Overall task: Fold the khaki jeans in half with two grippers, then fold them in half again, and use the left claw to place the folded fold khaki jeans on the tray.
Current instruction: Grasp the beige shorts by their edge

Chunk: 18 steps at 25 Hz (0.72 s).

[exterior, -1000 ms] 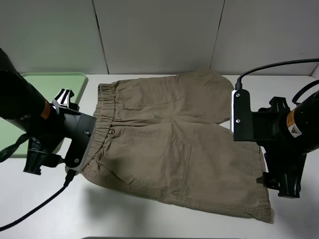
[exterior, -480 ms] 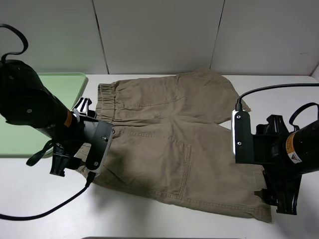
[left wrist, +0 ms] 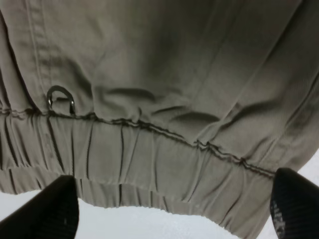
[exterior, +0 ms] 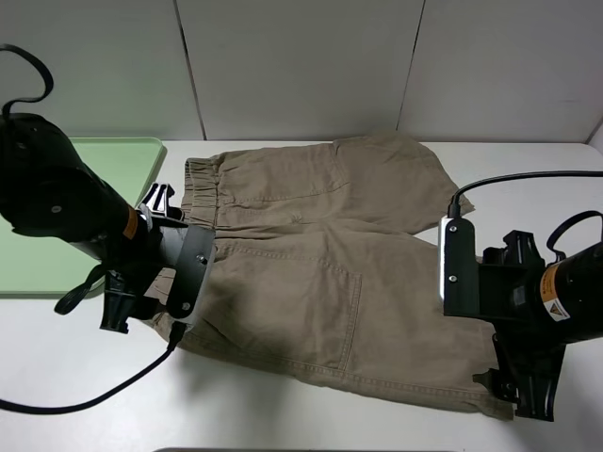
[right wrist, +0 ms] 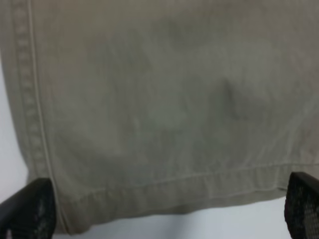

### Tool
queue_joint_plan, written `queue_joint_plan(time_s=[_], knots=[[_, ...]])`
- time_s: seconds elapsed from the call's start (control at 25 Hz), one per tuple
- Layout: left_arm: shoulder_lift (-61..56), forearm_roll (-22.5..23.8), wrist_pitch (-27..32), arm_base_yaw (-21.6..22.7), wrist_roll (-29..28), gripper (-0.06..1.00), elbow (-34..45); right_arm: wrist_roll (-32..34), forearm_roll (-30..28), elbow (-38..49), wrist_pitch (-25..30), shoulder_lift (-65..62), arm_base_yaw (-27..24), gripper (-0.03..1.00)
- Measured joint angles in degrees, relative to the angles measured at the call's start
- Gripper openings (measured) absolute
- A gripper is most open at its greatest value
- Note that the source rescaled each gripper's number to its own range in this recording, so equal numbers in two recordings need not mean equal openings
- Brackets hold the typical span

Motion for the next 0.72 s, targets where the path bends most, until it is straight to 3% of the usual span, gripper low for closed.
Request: queue_joint_plan(time_s=[0.28, 0.44, 0.72], knots=[[0.0, -1.3, -0.2, 0.0, 0.0, 0.75, 0.7, -0.5, 4.8, 0.0, -0.8, 0.0, 0.0, 1.00], [0.0, -1.3, -0.2, 0.0, 0.0, 0.75, 2.4, -4.4, 8.7, 0.8, -1.0, -0.1, 0.0, 1.00], [0.0, -1.2, -0.5, 0.0, 1.6, 0.75, 4.8, -9.7, 10.0, 3.5, -2.4, -0.1, 0.0, 1.00]])
